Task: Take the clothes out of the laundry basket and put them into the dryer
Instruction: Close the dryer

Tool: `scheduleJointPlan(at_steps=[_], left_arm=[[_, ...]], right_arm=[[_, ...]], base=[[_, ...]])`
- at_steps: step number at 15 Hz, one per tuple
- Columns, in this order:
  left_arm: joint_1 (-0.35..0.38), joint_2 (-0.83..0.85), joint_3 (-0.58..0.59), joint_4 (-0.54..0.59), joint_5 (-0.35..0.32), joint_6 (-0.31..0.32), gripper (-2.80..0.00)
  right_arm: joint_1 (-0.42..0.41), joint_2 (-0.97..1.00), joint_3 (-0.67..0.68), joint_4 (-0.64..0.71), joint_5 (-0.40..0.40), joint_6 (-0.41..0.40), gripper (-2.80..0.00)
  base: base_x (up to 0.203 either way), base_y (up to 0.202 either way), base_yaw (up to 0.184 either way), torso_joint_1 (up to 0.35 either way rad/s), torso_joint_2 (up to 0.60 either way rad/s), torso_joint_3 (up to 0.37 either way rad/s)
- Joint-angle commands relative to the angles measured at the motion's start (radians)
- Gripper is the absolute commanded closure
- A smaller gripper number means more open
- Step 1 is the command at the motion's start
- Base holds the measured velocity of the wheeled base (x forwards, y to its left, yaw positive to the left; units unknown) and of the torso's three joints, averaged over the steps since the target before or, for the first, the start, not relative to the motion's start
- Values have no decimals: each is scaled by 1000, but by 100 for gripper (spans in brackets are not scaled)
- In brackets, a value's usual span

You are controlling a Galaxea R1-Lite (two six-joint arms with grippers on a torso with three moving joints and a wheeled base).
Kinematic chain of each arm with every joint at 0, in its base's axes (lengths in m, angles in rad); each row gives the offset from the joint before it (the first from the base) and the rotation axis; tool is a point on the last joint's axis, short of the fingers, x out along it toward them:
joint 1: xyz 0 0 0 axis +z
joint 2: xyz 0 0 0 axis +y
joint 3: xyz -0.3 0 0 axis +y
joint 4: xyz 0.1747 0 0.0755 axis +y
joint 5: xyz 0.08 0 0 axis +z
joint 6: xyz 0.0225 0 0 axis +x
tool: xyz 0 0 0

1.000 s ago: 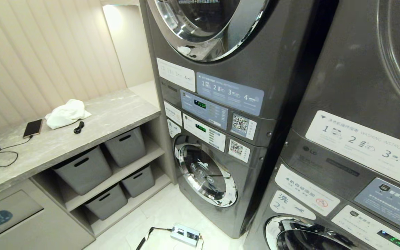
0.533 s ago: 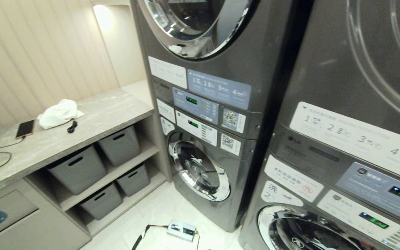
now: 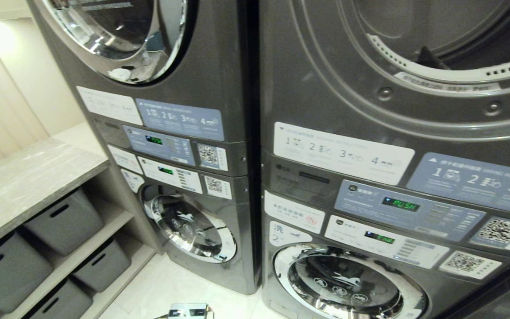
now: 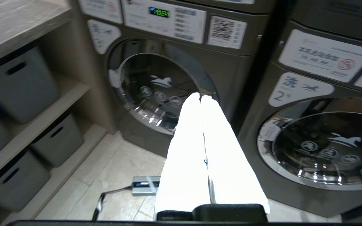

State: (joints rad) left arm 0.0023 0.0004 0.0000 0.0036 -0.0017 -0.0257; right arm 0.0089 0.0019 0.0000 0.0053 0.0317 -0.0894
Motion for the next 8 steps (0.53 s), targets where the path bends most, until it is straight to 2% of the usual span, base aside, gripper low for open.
scheduleJointPlan(at_steps=[1, 8], left_arm=[[1, 0, 2, -1, 0, 0, 0], [1, 0, 2, -1, 0, 0, 0]], right_arm=[[0, 0, 0, 1, 1, -1, 0], [0, 0, 0, 1, 1, -1, 0]], base=[[-2, 9, -173, 2, -2, 0], [0, 9, -176, 2, 4, 3]])
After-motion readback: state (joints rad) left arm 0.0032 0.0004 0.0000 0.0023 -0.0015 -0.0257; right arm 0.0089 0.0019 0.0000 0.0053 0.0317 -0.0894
